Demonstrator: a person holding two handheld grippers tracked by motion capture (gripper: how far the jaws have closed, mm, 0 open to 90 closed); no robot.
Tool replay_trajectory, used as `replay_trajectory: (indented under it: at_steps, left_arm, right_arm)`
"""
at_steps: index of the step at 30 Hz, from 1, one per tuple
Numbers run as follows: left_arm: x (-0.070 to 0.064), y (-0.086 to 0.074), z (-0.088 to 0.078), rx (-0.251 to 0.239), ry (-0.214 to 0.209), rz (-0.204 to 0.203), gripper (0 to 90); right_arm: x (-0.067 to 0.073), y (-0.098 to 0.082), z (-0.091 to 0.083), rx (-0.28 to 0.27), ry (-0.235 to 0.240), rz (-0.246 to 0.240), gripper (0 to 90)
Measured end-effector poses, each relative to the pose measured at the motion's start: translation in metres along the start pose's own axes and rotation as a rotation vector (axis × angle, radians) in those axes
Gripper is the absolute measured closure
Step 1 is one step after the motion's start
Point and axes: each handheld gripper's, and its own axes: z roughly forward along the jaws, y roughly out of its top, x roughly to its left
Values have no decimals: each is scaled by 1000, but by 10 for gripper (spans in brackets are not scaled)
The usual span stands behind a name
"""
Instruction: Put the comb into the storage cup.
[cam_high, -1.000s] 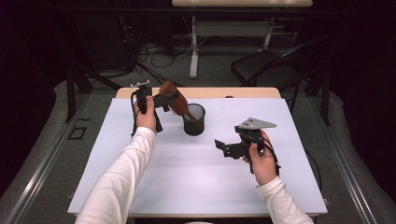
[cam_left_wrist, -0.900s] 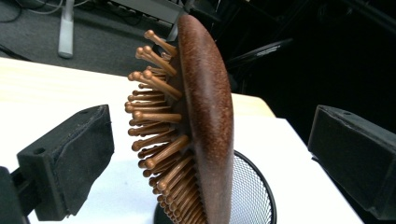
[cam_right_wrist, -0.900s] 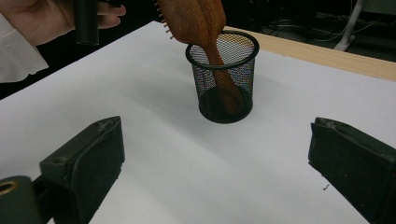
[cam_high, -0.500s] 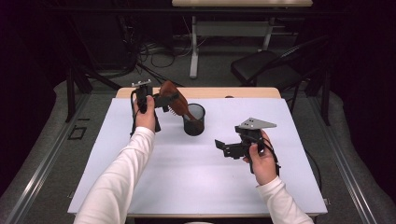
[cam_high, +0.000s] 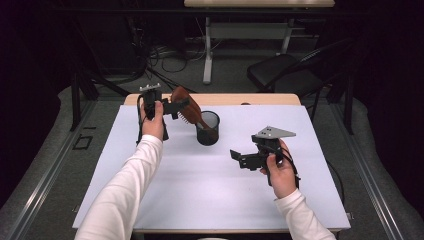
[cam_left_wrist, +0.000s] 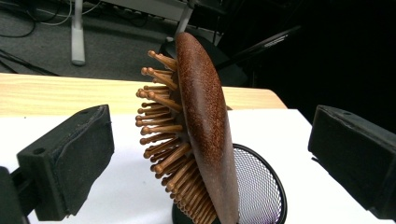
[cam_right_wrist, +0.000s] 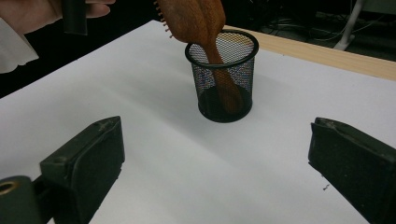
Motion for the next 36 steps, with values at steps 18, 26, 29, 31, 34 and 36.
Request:
replay_trajectory:
  at_steps: [18,26,29,31,34,36]
  left_arm:
    - [-11,7,-11,26,8,78,5]
    - [-13,9,-16,34,13,95,6]
    - [-13,10,-19,38,14,107,6]
    - [-14,11,-20,43,16,115,6]
    - [-15,12,-22,50,17,126,6]
    - [-17,12,-24,55,16,138,6]
  right_arm:
    - [-1,-1,1,2,-2,-1,35]
    - [-2,-1,0,1,-3,1,35]
    - [-2,-1,0,2,-3,0,35]
    - [-2,-1,1,4,-4,-2,36]
    - [-3,-1,0,4,-3,-1,36]
    - [-3,-1,0,5,-3,-1,36]
